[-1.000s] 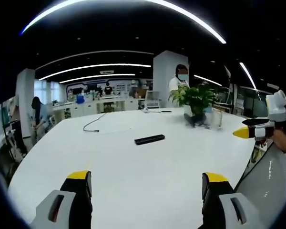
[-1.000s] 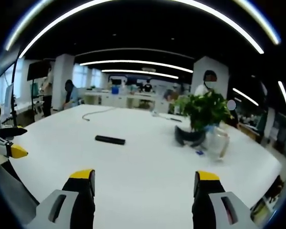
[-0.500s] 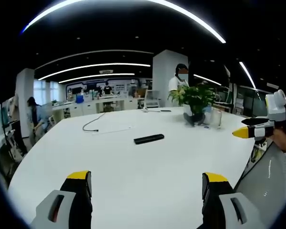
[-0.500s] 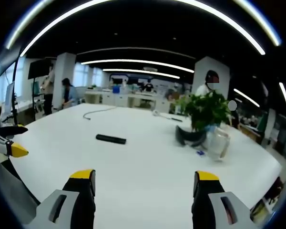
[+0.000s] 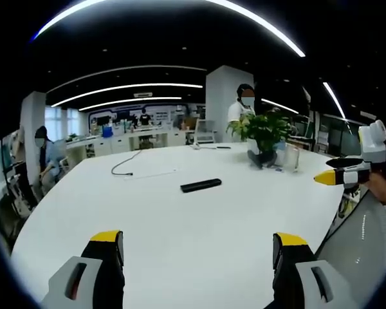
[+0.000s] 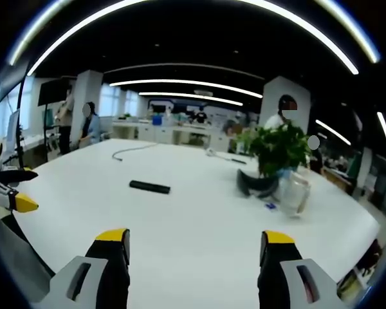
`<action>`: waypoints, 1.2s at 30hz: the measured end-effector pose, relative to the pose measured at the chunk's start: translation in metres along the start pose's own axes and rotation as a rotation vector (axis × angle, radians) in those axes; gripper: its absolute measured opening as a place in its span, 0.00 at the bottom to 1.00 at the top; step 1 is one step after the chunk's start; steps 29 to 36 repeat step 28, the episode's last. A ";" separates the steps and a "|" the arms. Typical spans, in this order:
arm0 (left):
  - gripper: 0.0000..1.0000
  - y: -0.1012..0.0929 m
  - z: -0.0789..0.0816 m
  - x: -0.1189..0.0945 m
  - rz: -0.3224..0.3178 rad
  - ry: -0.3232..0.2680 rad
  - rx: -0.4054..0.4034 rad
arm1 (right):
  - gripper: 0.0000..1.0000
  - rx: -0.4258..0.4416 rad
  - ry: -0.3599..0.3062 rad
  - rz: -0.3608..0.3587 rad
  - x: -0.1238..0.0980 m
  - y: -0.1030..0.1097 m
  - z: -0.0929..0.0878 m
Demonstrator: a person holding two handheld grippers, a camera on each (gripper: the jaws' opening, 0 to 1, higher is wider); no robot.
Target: Press the specified remote control buttons in sequence, fully releasing each button before pressing the next.
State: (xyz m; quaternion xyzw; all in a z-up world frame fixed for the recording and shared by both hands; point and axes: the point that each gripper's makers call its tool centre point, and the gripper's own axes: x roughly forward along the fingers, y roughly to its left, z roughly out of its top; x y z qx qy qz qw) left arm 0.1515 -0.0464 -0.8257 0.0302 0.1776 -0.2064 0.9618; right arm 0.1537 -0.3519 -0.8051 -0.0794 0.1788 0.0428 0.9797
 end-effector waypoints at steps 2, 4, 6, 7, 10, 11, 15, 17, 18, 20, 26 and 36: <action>1.00 0.000 0.000 0.000 -0.001 0.002 0.000 | 0.82 0.000 -0.001 0.001 0.000 0.000 0.000; 1.00 0.000 0.000 0.000 0.001 -0.001 0.001 | 0.81 0.001 0.000 0.002 0.000 0.000 0.000; 1.00 0.001 0.000 0.000 0.003 0.002 0.002 | 0.81 0.005 0.001 0.003 0.000 0.000 -0.001; 1.00 0.000 -0.001 0.000 0.002 0.003 0.001 | 0.81 0.008 0.001 0.004 0.000 0.000 -0.001; 1.00 0.001 -0.002 0.000 0.005 0.008 0.004 | 0.81 0.016 0.001 0.001 0.000 -0.001 -0.001; 1.00 0.001 -0.002 0.000 0.006 0.008 0.003 | 0.81 0.018 0.002 0.002 0.000 -0.001 0.000; 1.00 0.001 -0.002 0.000 0.002 0.007 -0.004 | 0.81 0.019 0.005 0.002 0.000 -0.001 -0.001; 1.00 0.001 -0.003 0.000 0.001 0.011 -0.003 | 0.81 0.018 0.007 0.002 0.000 -0.001 -0.002; 1.00 0.001 -0.003 0.000 0.001 0.011 -0.003 | 0.81 0.018 0.007 0.002 0.000 -0.001 -0.002; 1.00 0.000 -0.003 0.000 -0.001 0.011 -0.002 | 0.81 0.019 0.006 0.002 0.000 -0.001 -0.002; 1.00 0.000 -0.003 0.000 0.001 0.013 0.001 | 0.81 0.021 0.006 0.000 -0.001 -0.002 -0.002; 1.00 0.000 -0.003 0.000 0.000 0.015 0.001 | 0.81 0.021 0.008 0.000 -0.001 -0.002 -0.002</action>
